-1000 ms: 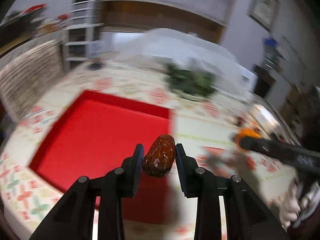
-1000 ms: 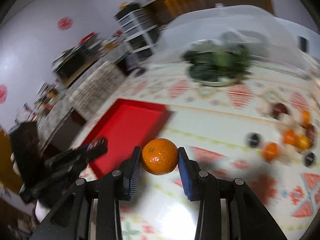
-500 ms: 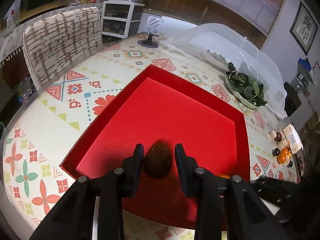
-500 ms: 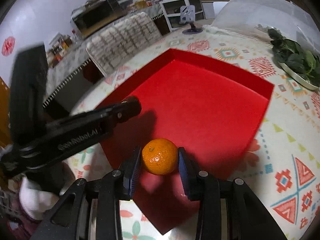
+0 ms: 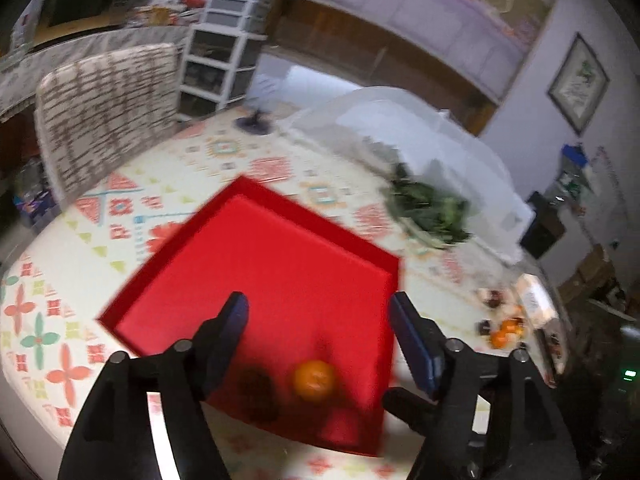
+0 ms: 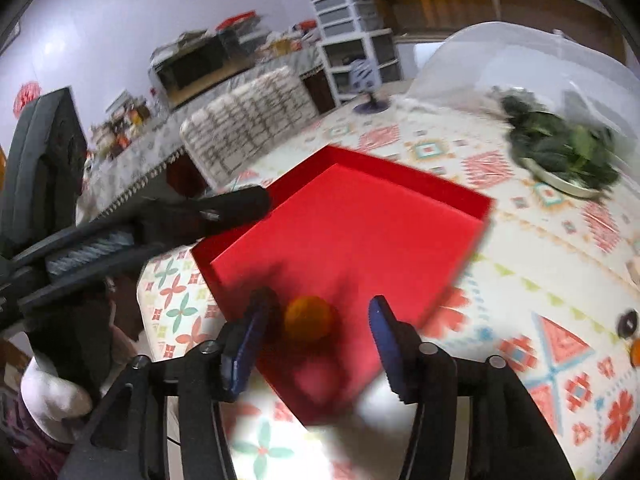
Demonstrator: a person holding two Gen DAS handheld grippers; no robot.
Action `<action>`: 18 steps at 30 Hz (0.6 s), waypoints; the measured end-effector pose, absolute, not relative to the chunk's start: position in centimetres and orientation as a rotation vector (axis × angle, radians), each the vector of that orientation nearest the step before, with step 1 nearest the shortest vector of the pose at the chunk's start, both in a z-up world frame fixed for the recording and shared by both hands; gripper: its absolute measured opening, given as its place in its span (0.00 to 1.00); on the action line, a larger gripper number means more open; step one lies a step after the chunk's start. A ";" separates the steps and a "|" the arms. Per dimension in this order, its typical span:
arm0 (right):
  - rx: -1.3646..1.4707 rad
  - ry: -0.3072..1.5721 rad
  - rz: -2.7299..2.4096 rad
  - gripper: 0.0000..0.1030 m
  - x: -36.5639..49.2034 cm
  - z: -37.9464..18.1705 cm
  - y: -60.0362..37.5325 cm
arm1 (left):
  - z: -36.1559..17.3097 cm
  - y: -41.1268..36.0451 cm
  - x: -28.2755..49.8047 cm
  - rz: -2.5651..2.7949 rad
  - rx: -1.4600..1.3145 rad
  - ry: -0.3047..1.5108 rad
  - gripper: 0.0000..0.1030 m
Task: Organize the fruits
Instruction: 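Carry both fruits to the red tray and open both tools, then grasp a yam chunk with the right tool while the left grasps an orange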
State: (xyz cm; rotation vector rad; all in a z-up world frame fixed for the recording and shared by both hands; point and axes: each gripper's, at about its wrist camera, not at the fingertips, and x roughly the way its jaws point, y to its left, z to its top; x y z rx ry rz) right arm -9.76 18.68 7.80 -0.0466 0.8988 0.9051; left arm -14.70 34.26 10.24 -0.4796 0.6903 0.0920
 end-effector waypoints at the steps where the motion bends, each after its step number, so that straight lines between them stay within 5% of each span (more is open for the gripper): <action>1: -0.033 0.892 0.877 0.59 -9.5 7.9 16.8 | 10.7 33.2 -14.5 0.067 -0.470 0.687 0.74; 18: 0.127 0.853 0.387 0.59 -2.0 5.7 -10.5 | 8.1 15.2 -7.0 -0.249 -0.333 0.837 0.76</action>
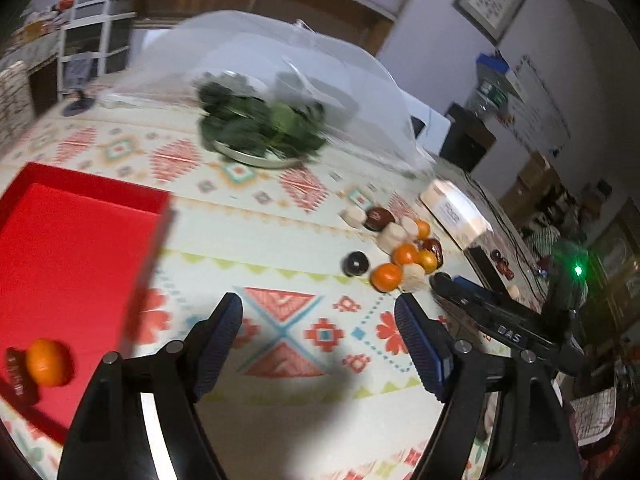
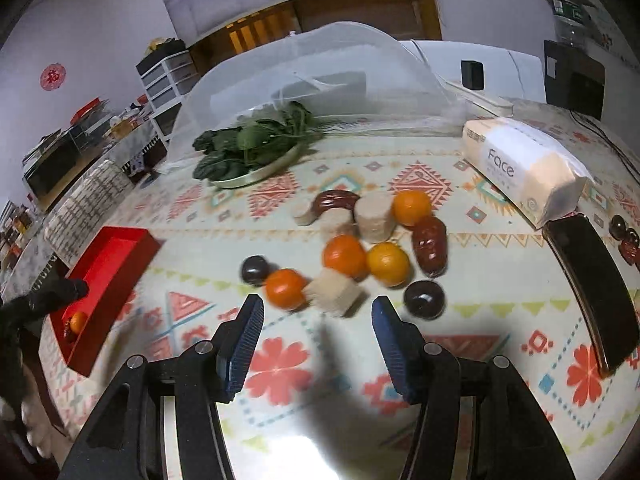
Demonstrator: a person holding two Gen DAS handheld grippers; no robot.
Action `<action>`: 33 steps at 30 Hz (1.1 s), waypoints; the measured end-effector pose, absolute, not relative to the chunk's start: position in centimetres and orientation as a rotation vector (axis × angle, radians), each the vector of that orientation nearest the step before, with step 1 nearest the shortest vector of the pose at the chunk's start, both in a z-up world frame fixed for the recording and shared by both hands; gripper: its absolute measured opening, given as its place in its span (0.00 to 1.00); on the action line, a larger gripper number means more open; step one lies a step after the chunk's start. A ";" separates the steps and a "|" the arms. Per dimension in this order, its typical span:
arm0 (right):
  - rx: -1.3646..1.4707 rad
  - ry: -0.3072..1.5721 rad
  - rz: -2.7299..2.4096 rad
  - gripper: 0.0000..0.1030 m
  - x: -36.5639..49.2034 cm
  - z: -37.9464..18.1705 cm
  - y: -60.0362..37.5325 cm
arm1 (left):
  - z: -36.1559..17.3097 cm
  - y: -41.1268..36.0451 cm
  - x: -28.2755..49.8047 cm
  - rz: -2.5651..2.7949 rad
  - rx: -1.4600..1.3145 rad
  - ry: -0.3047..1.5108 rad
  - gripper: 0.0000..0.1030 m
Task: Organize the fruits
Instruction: 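Grasp a yam chunk with the right tool while the left grasps an orange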
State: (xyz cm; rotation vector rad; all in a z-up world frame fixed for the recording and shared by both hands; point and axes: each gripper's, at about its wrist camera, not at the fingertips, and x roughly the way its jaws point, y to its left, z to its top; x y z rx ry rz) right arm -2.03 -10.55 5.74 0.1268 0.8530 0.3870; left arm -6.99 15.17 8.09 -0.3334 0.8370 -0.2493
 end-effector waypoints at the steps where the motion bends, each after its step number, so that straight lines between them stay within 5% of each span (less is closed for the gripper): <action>1: 0.121 0.855 0.384 0.59 -1.5 5.5 -10.5 | 7.8 14.4 -6.6 -0.252 -0.327 0.848 0.76; 10: 0.076 0.898 0.386 0.56 1.0 2.9 -8.9 | 6.4 10.8 -4.7 -0.290 -0.236 0.869 0.76; 14: 0.115 0.907 0.420 0.42 1.1 2.7 -9.4 | 5.9 10.0 -3.8 -0.314 -0.207 0.876 0.76; 23: 0.197 0.934 0.456 0.41 -1.8 3.0 -11.4 | 5.8 4.9 -3.5 -0.451 -0.011 0.845 0.75; 27: 0.251 0.904 0.433 0.41 -2.5 3.0 -13.6 | 5.2 1.1 -2.3 -0.515 0.132 0.845 0.52; 33: 0.331 0.919 0.425 0.41 -1.9 2.3 -15.2 | 3.7 -1.2 1.0 -0.532 0.253 0.874 0.50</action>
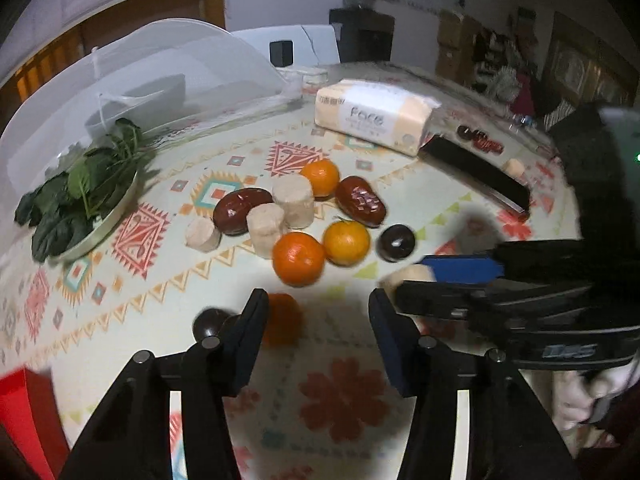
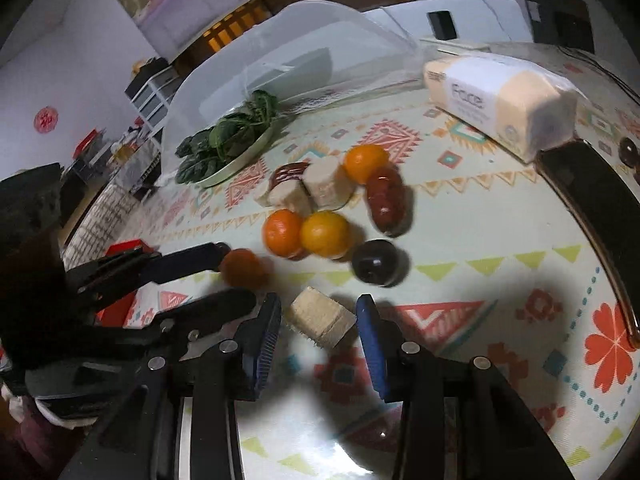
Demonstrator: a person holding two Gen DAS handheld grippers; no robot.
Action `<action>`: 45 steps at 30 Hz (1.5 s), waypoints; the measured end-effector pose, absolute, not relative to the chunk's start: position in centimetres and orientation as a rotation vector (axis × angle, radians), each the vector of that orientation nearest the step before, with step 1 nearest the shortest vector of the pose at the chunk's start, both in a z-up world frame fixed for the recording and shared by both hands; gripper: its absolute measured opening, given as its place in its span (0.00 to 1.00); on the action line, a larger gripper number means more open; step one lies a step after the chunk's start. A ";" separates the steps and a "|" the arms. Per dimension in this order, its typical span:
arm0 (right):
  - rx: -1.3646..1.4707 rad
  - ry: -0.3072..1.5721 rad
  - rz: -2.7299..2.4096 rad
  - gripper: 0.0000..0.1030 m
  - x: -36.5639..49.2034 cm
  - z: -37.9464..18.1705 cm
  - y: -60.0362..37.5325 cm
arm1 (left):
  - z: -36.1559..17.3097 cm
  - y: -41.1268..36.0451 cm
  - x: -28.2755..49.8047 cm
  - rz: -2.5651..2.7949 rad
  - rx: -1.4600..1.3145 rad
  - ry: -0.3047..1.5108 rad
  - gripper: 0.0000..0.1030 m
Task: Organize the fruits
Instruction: 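Grasp a yam chunk with the right tool while the left grasps an orange, then carry the yam chunk and orange to the red tray and release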
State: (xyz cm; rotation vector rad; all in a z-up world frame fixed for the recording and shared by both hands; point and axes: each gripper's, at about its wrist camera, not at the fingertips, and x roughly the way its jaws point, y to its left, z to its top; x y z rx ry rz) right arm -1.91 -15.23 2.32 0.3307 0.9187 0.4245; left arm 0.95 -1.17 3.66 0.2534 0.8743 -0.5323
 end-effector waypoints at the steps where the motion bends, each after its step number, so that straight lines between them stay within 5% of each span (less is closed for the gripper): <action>1: 0.351 0.919 0.436 0.41 -1.8 2.3 -15.5 | 3.5 -1.2 1.2 -0.518 0.278 0.865 0.50; 12: 0.385 0.928 0.449 0.42 -1.6 2.0 -15.9 | 2.4 -1.0 2.2 -0.513 0.357 0.890 0.50; 14: 0.384 0.927 0.449 0.42 -1.6 2.0 -15.9 | 2.1 -1.3 2.3 -0.500 0.378 0.884 0.44; 15: 0.384 0.927 0.450 0.42 -1.6 2.0 -15.9 | 1.9 -1.5 2.3 -0.499 0.388 0.884 0.30; 26: 0.374 0.912 0.461 0.42 -2.0 2.2 -15.7 | 4.1 1.0 -0.4 -0.448 0.223 0.844 0.29; 36: 0.382 0.891 0.561 0.42 -4.4 5.5 -12.0 | 9.9 15.2 -7.6 -0.275 -0.139 0.709 0.29; 45: 0.270 0.899 0.801 0.42 -5.3 10.4 2.7 | 9.6 31.3 -11.0 -0.015 -0.382 0.695 0.29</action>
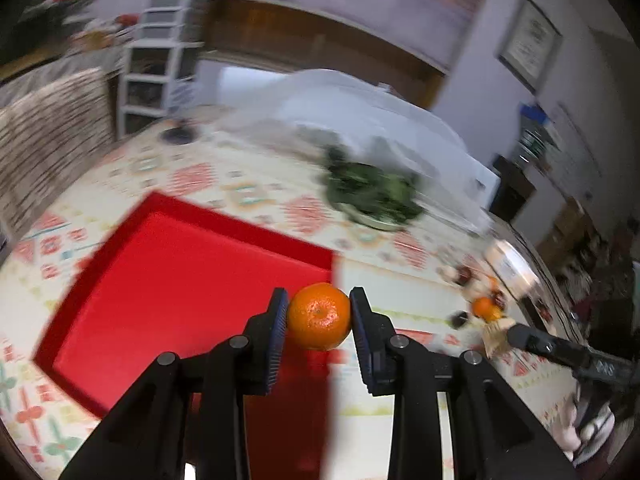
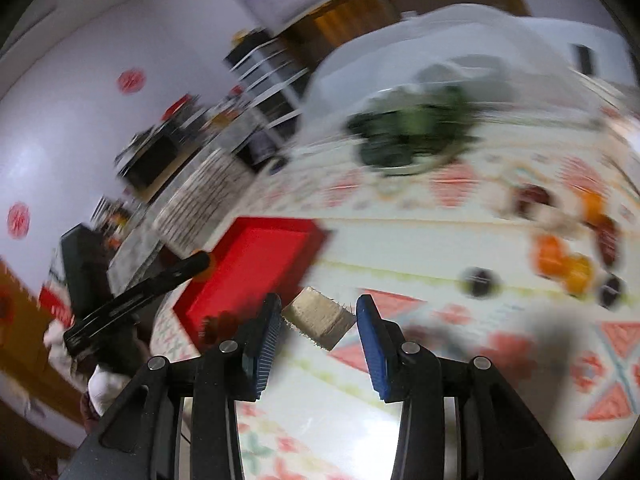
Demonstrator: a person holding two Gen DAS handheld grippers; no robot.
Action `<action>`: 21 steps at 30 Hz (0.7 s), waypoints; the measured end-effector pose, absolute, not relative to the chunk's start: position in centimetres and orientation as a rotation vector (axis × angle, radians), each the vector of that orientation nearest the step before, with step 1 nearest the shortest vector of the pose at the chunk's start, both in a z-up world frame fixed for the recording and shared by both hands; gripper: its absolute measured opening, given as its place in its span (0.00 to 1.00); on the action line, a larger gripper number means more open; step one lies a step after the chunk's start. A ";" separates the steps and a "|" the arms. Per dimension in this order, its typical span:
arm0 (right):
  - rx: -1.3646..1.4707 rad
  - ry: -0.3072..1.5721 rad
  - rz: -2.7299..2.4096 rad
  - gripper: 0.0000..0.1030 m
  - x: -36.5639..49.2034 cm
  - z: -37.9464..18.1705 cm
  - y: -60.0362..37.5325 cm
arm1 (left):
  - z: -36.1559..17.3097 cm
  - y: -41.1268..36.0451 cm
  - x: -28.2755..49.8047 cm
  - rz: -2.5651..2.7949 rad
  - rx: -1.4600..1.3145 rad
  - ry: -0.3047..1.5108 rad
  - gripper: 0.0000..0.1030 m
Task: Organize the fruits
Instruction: 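Carry the yam chunk and orange to the red tray and release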
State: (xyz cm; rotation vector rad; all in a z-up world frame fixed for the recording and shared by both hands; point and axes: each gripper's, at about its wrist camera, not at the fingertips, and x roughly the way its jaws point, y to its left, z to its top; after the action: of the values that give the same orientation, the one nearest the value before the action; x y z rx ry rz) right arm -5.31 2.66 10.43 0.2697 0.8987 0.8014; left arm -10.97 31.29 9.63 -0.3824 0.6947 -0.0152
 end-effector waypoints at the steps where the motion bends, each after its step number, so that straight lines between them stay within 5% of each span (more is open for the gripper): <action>1: 0.252 0.904 0.820 0.42 -5.3 10.4 4.4 | 9.3 32.6 -11.1 0.010 -0.399 0.700 0.29; 15: 0.014 1.071 0.874 0.43 -4.6 3.9 23.3 | 4.4 40.8 -10.2 0.125 -0.520 0.805 0.30; 19: 0.011 1.066 0.856 0.44 -4.6 3.5 23.9 | 4.6 41.1 -10.5 0.128 -0.554 0.795 0.46; 21: 0.015 1.054 0.860 0.53 -4.8 3.8 23.9 | 5.2 41.2 -11.1 0.147 -0.554 0.773 0.54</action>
State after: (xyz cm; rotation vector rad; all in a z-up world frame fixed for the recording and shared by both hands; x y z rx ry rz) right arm -4.76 23.88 3.83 0.0147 1.0539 0.8598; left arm -11.09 41.15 5.22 -0.5541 0.7726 0.1471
